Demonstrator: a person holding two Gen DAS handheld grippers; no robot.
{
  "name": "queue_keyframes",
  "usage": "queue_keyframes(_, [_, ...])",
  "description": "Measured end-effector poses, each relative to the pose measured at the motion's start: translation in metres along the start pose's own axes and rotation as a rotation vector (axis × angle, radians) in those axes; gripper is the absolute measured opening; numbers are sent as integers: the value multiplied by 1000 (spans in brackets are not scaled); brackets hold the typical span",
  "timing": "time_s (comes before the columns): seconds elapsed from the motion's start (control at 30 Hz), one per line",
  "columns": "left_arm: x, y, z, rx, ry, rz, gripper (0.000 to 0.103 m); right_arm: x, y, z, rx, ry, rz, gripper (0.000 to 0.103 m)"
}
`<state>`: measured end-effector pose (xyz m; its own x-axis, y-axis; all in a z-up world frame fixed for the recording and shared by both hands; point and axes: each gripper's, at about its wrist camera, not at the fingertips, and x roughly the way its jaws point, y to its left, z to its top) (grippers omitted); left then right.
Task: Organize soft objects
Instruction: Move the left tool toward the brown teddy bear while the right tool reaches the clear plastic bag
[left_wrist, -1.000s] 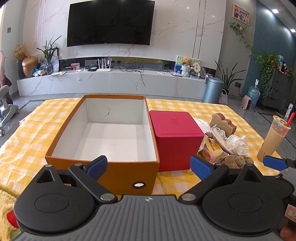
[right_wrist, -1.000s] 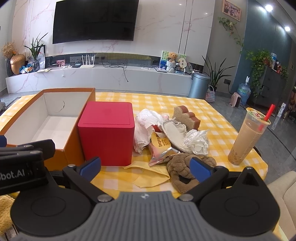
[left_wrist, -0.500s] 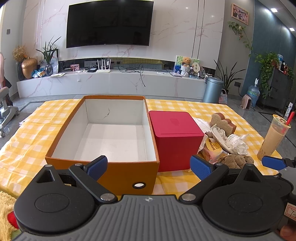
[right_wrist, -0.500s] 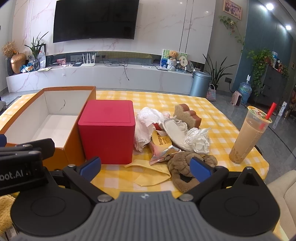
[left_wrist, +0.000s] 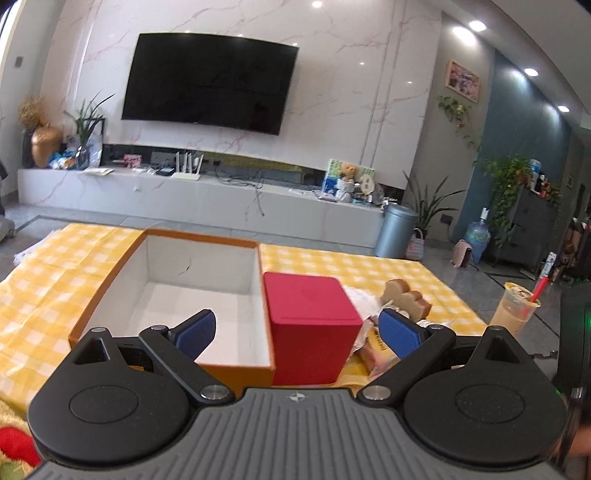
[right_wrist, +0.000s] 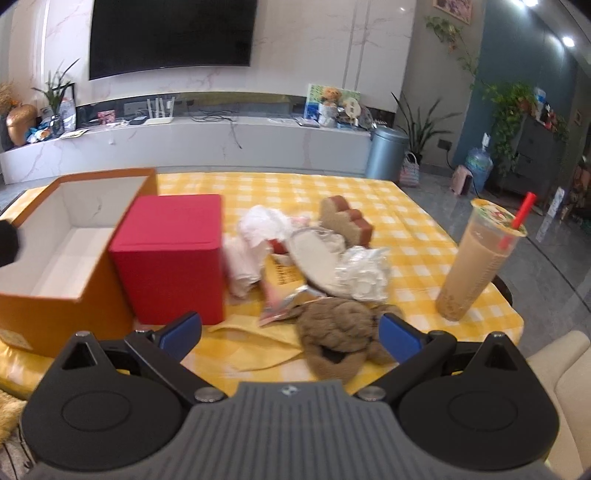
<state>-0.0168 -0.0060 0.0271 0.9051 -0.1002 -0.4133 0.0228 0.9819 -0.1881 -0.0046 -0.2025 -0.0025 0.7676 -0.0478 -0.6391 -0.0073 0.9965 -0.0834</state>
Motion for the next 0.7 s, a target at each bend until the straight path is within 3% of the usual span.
queue_keyframes(0.3, [25,-32,0,81,34,-47,103,41,-89,41,263,125,176,100])
queue_keyframes(0.4, [37,-49,-4,106,59,-70,103,53,-108,61,291,101,189,100])
queue_keyframes(0.5, [54,-61,-10,124,85,-89,103,72,-119,78,248,173,236,100])
queue_keyframes(0.57, [65,-70,-18,129,104,-89,103,85,-125,85,247,210,191,100])
queue_keyframes(0.63, [74,-75,-25,129,130,-94,103,97,-131,84,272,192,155,100])
queue_keyframes(0.7, [84,-83,-34,145,153,-117,103,115,-137,75,316,206,193,100])
